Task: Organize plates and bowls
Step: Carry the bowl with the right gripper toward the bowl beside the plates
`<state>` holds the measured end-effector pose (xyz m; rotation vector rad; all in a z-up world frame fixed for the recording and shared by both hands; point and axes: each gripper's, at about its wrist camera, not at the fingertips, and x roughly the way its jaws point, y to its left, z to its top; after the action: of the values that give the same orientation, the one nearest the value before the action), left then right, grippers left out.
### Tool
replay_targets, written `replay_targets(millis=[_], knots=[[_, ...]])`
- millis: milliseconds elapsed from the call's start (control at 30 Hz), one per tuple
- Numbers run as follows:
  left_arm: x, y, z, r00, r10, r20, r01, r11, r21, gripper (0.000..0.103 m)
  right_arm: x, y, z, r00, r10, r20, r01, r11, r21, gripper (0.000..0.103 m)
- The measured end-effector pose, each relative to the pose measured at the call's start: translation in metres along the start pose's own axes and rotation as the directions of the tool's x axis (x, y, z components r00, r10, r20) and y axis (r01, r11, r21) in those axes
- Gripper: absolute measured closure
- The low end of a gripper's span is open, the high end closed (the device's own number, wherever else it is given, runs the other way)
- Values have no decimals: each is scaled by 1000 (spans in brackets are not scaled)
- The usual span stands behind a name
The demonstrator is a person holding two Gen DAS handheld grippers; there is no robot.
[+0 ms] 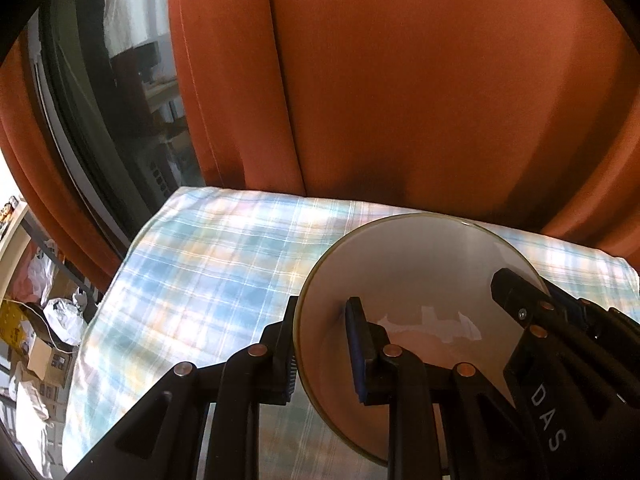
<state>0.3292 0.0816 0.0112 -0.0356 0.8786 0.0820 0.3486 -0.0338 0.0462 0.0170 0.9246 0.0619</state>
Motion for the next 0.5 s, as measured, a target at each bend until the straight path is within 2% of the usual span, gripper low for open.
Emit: replay_targets(millis=[500], knots=[[-76, -1, -41, 996, -71, 54, 68, 996, 63, 84, -88, 1, -48, 996, -55, 64, 51, 997, 66, 84]])
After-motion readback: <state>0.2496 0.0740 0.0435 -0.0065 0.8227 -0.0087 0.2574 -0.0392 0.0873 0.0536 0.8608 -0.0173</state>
